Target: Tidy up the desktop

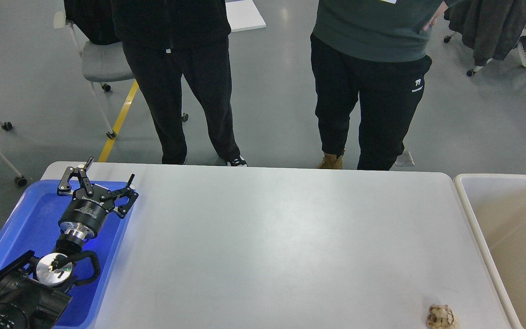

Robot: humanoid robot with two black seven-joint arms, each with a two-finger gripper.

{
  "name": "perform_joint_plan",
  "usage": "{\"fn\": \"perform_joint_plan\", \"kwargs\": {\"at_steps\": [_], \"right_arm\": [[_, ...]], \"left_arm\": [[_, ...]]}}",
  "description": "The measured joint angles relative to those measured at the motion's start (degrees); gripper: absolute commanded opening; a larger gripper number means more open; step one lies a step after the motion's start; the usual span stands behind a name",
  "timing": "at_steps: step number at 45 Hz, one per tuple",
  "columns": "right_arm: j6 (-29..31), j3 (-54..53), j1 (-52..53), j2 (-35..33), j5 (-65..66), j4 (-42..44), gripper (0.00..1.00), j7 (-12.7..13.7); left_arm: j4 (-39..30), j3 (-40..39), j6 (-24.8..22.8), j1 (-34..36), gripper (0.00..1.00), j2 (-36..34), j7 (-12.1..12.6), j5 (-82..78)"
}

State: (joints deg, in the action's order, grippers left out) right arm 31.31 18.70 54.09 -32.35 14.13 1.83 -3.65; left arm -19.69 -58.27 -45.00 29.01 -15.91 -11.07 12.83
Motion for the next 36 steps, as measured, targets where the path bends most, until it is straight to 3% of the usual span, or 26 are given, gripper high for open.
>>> {"fn": "perform_joint_plan", "kwargs": {"at_steps": [23,36], "right_arm": [[10.3,16.8,16.5,-3.1,1.2,-4.9,1.00,-1.2],[10.6,20.4,33.4,-7.5,12.8,-25.1,1.00,-1.0]], "left_arm": [[0.0,0.0,0.0,0.0,1.00,0.0,0.0,0.0],[0.0,0.0,0.0,0.0,1.00,0.0,0.0,0.0]]}}
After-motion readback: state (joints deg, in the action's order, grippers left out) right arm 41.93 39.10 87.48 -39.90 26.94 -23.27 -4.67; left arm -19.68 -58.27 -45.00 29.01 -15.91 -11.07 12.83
